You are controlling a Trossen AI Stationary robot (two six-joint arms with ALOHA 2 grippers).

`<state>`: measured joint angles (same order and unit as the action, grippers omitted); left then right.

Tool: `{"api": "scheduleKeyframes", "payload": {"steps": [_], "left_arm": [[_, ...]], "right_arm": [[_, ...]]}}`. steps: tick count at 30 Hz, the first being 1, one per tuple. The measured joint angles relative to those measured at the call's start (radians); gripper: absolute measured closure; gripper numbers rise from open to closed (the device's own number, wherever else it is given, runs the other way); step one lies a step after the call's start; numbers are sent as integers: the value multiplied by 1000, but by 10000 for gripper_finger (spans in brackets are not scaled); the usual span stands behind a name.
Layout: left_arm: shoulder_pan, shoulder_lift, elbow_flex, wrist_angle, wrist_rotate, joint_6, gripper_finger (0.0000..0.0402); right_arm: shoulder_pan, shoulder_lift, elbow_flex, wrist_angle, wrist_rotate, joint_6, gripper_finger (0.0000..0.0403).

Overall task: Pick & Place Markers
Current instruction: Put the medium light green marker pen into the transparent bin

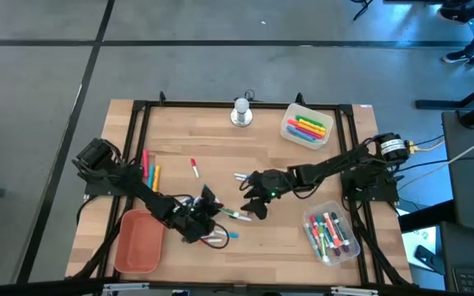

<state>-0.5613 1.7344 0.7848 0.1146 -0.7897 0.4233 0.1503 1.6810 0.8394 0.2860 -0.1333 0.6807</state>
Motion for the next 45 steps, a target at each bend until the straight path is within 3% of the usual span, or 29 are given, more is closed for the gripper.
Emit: {"api": "scheduleKeyframes", "payload": {"steps": [6, 13, 16, 26, 34, 40, 45], "left_arm": [[36, 0, 0, 126, 51, 235, 340], [54, 0, 0, 175, 72, 324, 339], [54, 0, 0, 179, 70, 324, 339], [54, 0, 1, 243, 61, 335, 339], [53, 0, 1, 255, 82, 305, 325], [54, 0, 2, 266, 60, 203, 266], [58, 0, 2, 248, -11, 82, 223]], "right_arm": [[-20, 76, 67, 9, -122, -8, 103], [-19, 133, 180, -48, -211, -15, 109], [-17, 133, 213, -129, -208, -34, 137], [-11, 133, 225, -196, -259, 11, 290], [-8, 132, 224, -217, -260, 28, 326], [13, 50, 225, -395, -127, 33, 327], [89, -113, 225, -697, 90, 129, 328]]}}
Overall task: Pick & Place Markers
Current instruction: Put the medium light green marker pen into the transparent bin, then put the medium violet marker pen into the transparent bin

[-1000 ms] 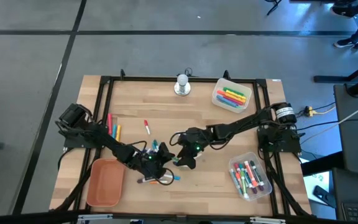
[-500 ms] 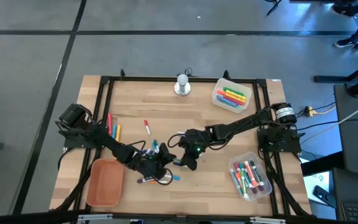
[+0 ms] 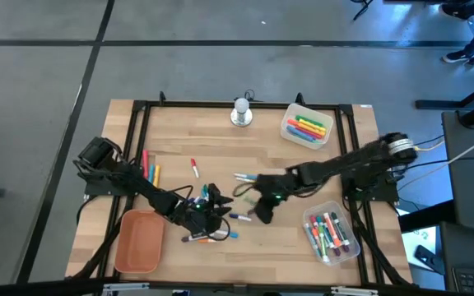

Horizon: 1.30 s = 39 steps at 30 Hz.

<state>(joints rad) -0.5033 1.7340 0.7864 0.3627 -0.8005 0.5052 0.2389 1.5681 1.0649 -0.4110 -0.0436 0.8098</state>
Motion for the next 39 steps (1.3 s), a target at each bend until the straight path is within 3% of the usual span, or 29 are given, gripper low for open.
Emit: {"api": "scheduleKeyframes", "payload": {"steps": [4, 9, 14, 18, 28, 36, 39], "left_arm": [[21, 0, 0, -40, -12, -85, 209], [52, 0, 0, -80, 53, -209, 208], [56, 0, 0, -83, 159, -261, 208], [52, 0, 0, -84, 167, -275, 208], [43, 0, 0, -109, 162, -376, 207], [26, 0, -1, -144, 146, -441, 207], [7, -14, -2, -162, 192, -506, 209]], "right_arm": [[119, -131, 0, -283, 150, 189, 328], [311, -228, 0, -573, 195, 507, 328], [494, -231, 0, -653, 110, 843, 327], [598, -192, 0, -654, 47, 1005, 321], [667, -78, -1, -648, -81, 1062, 308], [667, -71, -1, -649, -94, 1059, 225], [661, -71, -1, -649, -135, 1038, 196]]}}
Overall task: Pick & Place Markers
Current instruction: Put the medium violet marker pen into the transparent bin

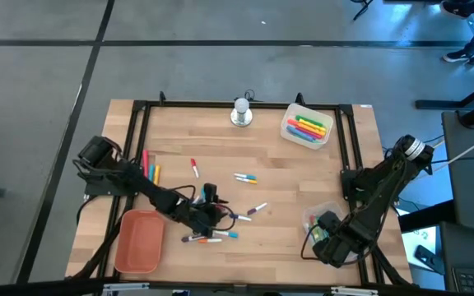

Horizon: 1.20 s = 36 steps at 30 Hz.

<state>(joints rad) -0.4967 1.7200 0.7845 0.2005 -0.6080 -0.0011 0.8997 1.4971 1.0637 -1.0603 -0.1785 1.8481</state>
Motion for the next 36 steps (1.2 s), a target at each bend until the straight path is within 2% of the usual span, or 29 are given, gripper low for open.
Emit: {"api": "scheduleKeyframes", "payload": {"steps": [4, 8, 12, 18, 25, 31, 34, 36], "left_arm": [[-42, -66, 0, -12, 127, -134, 213], [-89, -172, 1, -119, 267, -332, 216], [-159, -221, 2, -236, 285, -550, 217], [-253, -151, 2, -385, 290, -742, 217], [-264, -65, 2, -414, 318, -797, 217], [-252, -10, 8, -445, 364, -771, 226], [-253, -10, 8, -472, 339, -748, 255], [-249, -16, 8, -481, 323, -730, 282]], "right_arm": [[-9, 0, 0, 0, -24, -52, 177], [-18, 0, 3, -2, -20, -106, 175], [-19, 0, 19, -12, 10, -130, 174], [-19, 0, 70, -84, 126, -169, 174], [-26, -1, 153, -155, 247, -216, 174], [-33, -1, 196, -172, 327, -265, 174], [-38, -1, 199, -172, 466, -321, 174], [-40, -1, 189, -149, 666, -366, 174]]}}
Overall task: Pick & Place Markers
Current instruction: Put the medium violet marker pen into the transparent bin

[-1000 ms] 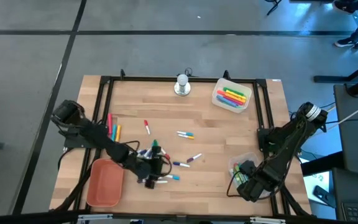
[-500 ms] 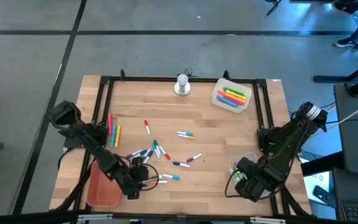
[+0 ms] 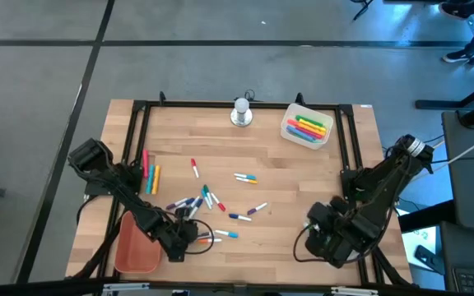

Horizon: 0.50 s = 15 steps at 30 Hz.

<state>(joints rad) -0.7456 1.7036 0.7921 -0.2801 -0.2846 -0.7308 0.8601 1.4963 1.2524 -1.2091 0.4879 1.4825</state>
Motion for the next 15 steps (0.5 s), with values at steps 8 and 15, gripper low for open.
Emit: {"api": "scheduleKeyframes", "payload": {"steps": [8, 15], "left_arm": [[45, -53, -10, -40, -48, 41, 344], [58, -106, -9, 5, -276, 349, 332]], "right_arm": [[-107, 0, -136, 444, 308, -232, 174], [-274, 0, -322, 1097, 102, -664, 174]]}}
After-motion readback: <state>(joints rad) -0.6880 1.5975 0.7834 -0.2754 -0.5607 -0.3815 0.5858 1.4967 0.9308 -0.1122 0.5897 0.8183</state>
